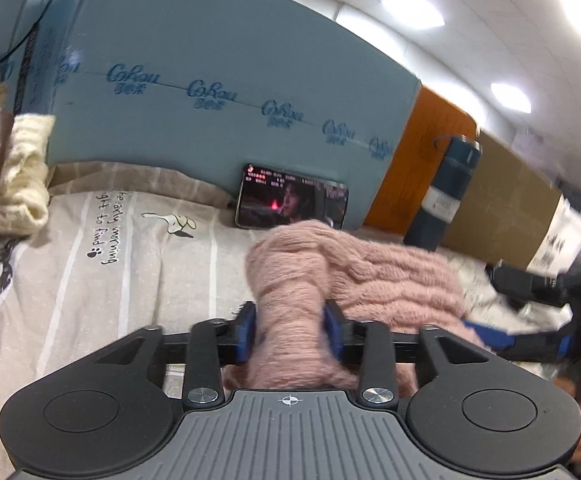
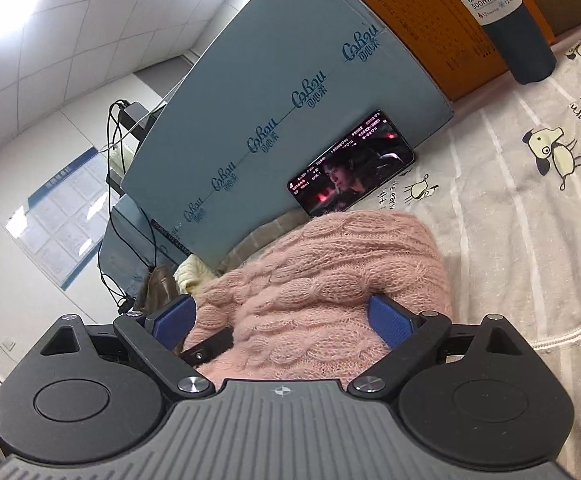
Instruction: Fold clothes
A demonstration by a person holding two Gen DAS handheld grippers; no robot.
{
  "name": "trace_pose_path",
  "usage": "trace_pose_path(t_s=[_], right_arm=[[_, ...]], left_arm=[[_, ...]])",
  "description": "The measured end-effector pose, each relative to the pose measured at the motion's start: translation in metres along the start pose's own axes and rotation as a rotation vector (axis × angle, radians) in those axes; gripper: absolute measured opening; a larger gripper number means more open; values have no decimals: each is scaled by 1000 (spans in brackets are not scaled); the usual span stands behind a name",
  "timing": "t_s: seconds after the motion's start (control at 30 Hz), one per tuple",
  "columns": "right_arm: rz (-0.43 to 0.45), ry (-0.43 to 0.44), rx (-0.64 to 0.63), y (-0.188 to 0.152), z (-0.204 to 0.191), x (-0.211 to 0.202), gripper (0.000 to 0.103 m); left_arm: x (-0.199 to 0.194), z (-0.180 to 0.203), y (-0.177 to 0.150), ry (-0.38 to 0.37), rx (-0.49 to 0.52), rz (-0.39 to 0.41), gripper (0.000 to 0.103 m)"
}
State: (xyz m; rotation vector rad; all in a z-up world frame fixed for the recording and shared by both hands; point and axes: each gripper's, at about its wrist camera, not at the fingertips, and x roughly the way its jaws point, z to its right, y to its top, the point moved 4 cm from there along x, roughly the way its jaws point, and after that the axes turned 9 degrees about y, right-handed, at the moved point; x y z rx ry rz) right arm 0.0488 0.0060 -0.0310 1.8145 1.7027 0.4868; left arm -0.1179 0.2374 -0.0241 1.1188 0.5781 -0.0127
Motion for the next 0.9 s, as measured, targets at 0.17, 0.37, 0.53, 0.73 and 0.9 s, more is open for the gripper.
trace_pose_path(t_s=[0.17,0.37,0.53,0.73,0.9], right_arm=[[149,-38,-30,8,-7,-22,98],[148,-193,-11,9,7,-21,99],[29,-276,24,2,18,-4,99],[-61,-290,-55,-10,13,10,99],[-72,-279,-85,-15,6,11,87]], left_arm=[[-12,-13,9,35,-164,-30,80],[-13,-9,-1,16,-240,-118,87],[2,-4,-13,4,-240,-180,88],[6,8,-23,-35,-187,-135,92],[3,16,-25,-45,-149,-103,78]])
